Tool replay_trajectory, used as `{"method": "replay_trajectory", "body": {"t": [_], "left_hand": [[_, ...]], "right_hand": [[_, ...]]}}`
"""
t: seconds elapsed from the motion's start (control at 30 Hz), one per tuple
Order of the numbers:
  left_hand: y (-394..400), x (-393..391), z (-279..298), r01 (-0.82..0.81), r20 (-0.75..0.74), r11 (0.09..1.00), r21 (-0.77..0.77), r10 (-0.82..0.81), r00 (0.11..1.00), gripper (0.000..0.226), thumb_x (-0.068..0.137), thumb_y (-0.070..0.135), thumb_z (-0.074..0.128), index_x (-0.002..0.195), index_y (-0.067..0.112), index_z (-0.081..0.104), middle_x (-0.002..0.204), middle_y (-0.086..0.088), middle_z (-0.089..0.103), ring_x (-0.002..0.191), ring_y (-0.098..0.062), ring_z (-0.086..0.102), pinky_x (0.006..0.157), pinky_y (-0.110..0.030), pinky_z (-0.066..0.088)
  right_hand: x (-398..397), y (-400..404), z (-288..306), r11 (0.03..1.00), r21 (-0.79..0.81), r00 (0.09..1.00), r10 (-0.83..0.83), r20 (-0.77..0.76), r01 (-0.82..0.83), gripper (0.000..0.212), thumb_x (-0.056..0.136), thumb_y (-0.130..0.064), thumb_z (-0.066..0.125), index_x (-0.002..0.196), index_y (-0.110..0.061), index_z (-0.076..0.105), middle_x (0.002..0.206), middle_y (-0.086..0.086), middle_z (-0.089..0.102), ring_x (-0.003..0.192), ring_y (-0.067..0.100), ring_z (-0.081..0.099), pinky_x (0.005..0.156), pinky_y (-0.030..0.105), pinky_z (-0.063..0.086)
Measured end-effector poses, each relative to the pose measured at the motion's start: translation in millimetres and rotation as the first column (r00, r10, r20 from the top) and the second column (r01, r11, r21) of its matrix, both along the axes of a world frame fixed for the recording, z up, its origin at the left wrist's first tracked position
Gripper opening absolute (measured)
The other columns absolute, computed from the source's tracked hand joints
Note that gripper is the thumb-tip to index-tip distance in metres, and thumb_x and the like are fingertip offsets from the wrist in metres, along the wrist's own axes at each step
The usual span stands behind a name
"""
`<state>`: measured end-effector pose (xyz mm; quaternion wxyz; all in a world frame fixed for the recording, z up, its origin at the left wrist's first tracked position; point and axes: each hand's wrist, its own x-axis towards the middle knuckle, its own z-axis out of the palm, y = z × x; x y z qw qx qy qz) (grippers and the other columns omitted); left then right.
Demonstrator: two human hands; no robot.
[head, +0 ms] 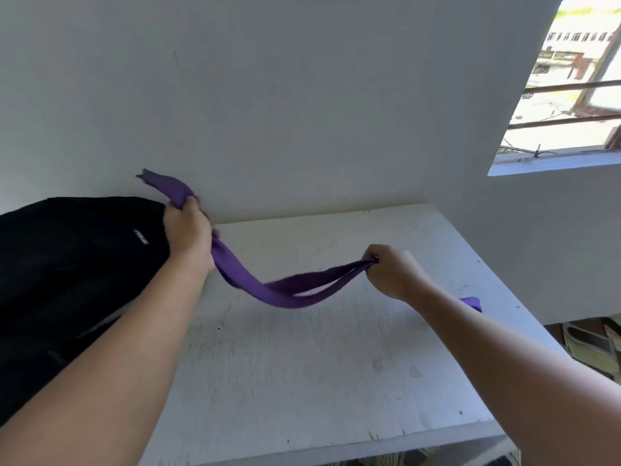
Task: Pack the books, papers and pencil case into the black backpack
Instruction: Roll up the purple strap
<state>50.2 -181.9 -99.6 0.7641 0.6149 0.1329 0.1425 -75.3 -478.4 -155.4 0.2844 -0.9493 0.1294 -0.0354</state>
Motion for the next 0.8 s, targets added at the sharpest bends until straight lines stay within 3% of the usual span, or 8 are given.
{"method": "replay_trajectory", "body": {"t": [0.07,0.13,0.23,0.33,0.4,0.47,0.63,0.8], "left_hand": [[-5,-3,-15,0.194,-0.23,0.964,0.179,-0.15,0.962,0.008,0.101,0.011,0.049,0.107,0.01,0.055,0.08,-0.011,0.056,0.053,-0.017,0.049,0.05,-0.025,0.041],[-8,-8,-27,0.371,-0.452,0.878,0.304,-0.21,0.867,0.062,0.097,0.016,0.065,0.149,0.002,0.035,0.117,-0.014,0.059,0.093,-0.027,0.063,0.073,-0.036,0.053],[-25,-43,-16,0.316,-0.387,0.729,0.607,-0.076,0.919,0.116,0.088,0.035,0.076,0.161,0.015,-0.012,0.166,-0.017,0.01,0.151,-0.034,0.016,0.12,-0.047,0.027],[-48,-72,1,0.534,-0.179,0.61,0.585,-0.545,0.819,0.105,0.077,0.04,0.075,0.157,0.041,0.007,0.165,0.002,0.012,0.15,-0.014,0.012,0.124,-0.046,0.02],[-63,-84,11,0.72,-0.294,0.316,0.618,-0.756,0.584,0.103,0.071,0.045,0.078,0.15,0.052,0.013,0.162,0.009,0.019,0.147,-0.008,0.018,0.121,-0.041,0.024],[-79,-88,19,0.663,-0.375,0.122,0.739,-0.743,0.555,0.098,0.072,0.04,0.081,0.149,0.043,0.021,0.145,0.005,0.04,0.133,-0.013,0.043,0.107,-0.036,0.039],[-106,-73,9,0.634,-0.215,0.348,0.69,-0.738,0.639,0.013,0.095,0.012,0.052,0.106,0.017,0.058,0.094,0.0,0.07,0.074,-0.018,0.068,0.082,-0.045,0.055],[-94,-54,16,0.125,0.203,0.569,0.813,-0.478,0.855,0.009,0.099,0.01,0.05,0.1,0.011,0.059,0.087,-0.006,0.065,0.078,-0.022,0.06,0.068,-0.031,0.043]], "right_hand": [[2,11,4,0.999,0.035,1.0,0.028,0.011,-0.028,0.026,0.088,-0.01,0.046,0.087,-0.022,0.07,0.078,0.001,0.069,0.073,0.025,0.064,0.057,0.031,0.044],[2,17,13,0.998,0.055,0.997,0.017,0.075,-0.021,0.027,0.087,-0.009,0.045,0.085,-0.021,0.069,0.076,0.002,0.069,0.071,0.027,0.064,0.055,0.032,0.043],[3,24,32,0.988,0.155,0.971,-0.038,0.234,0.001,0.027,0.084,-0.006,0.045,0.083,-0.02,0.068,0.075,0.003,0.069,0.071,0.027,0.062,0.057,0.033,0.043],[4,36,53,0.966,0.26,0.942,-0.085,0.324,-0.002,0.023,0.082,-0.004,0.045,0.08,-0.013,0.066,0.071,0.003,0.065,0.07,0.028,0.055,0.06,0.035,0.042],[6,43,66,0.956,0.294,0.93,-0.103,0.354,-0.006,0.022,0.079,-0.005,0.044,0.079,-0.012,0.066,0.069,0.004,0.063,0.069,0.028,0.053,0.06,0.035,0.042],[6,48,76,0.941,0.339,0.921,-0.125,0.368,-0.007,0.024,0.077,-0.004,0.043,0.08,-0.011,0.065,0.069,0.004,0.062,0.066,0.025,0.051,0.059,0.034,0.04],[6,50,86,0.891,0.453,0.881,-0.237,0.41,0.029,0.017,0.073,-0.001,0.041,0.071,-0.01,0.056,0.06,-0.004,0.05,0.061,0.019,0.04,0.056,0.031,0.034],[3,39,76,0.878,0.475,0.873,-0.279,0.399,0.063,0.017,0.086,-0.008,0.053,0.084,-0.012,0.069,0.066,-0.003,0.057,0.061,0.018,0.045,0.057,0.028,0.035]]}}
